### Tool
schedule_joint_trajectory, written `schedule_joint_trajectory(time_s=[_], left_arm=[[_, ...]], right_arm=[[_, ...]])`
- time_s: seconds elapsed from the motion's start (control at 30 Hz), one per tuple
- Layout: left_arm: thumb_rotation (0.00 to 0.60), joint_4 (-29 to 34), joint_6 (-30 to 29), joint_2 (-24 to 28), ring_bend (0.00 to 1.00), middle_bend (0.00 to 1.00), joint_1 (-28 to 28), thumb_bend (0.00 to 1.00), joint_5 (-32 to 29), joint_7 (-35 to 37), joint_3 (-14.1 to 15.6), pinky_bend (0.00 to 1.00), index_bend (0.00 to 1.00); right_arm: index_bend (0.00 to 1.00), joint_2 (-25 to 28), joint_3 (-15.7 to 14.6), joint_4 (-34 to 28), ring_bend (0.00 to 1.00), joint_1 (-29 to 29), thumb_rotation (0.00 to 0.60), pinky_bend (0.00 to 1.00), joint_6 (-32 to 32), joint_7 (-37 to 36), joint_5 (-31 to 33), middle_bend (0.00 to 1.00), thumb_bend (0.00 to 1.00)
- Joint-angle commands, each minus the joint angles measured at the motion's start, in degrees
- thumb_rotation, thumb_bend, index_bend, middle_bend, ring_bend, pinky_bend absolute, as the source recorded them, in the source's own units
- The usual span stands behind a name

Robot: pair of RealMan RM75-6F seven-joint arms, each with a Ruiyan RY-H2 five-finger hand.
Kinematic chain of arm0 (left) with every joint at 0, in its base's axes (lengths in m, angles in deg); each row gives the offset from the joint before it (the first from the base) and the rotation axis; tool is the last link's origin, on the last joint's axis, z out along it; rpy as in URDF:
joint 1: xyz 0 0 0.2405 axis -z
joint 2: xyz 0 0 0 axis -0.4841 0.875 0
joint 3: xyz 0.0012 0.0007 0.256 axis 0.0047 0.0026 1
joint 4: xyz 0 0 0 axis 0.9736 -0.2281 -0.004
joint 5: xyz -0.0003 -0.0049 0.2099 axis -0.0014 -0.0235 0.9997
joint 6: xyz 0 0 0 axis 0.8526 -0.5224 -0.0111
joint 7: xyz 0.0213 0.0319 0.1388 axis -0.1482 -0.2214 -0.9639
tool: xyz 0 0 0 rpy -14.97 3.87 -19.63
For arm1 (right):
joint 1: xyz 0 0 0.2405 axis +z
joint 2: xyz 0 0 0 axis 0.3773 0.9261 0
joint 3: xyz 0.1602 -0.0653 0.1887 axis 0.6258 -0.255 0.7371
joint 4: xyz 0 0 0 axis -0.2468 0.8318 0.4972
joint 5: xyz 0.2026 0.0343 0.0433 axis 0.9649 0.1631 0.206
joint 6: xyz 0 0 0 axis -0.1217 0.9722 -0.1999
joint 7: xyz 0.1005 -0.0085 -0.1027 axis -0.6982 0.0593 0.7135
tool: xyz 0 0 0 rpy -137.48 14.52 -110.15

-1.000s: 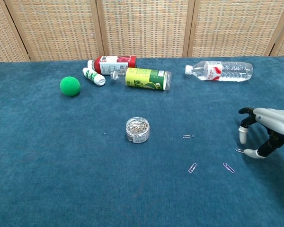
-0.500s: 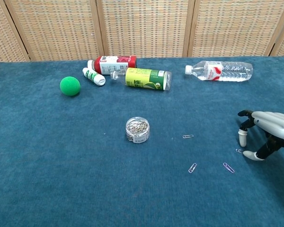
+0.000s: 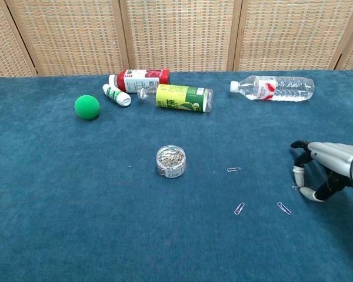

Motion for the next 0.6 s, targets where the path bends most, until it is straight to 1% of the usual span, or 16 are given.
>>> schedule_joint_trajectory(time_s=[0.03,0.23,0.4,0.57,0.6], left_arm=[[0.6,0.02,0.01,0.04,0.0,0.0,0.03,0.0,0.02,0.05,-0.01,0.0,0.0],[0.6,-0.02,0.05,0.22,0.0,0.0,0.08,0.0,-0.16,0.52,-0.1,0.0,0.0],[0.6,-0.05,0.06,0.34,0.0,0.0,0.11,0.0,-0.24,0.84,-0.14,0.0,0.0],[0.6,0.06,-0.03,0.55,0.0,0.0,0.09,0.0,-0.3,1.2,-0.18,0.0,0.0],[0.6,0.06,0.0,0.58,0.0,0.0,0.1,0.0,-0.41,1.3,-0.22,0.0,0.0]], right_arm=[[0.58,-0.1,-0.06,-0.1,0.0,0.2,0.6,0.0,-0.2,0.22,-0.01,0.0,0.44],[0.61,-0.52,-0.02,-0.56,0.0,0.67,0.6,0.0,-0.09,0.75,-0.19,0.0,0.52],[0.63,-0.33,0.31,-1.36,0.0,0.77,0.6,0.0,0.54,0.33,-1.07,0.0,0.52],[0.64,0.84,1.82,-3.86,0.0,1.56,0.6,0.0,1.75,0.19,-2.83,0.0,0.52],[0.64,1.24,2.65,-4.65,0.0,2.19,0.6,0.0,1.91,0.59,-3.12,0.0,0.52]])
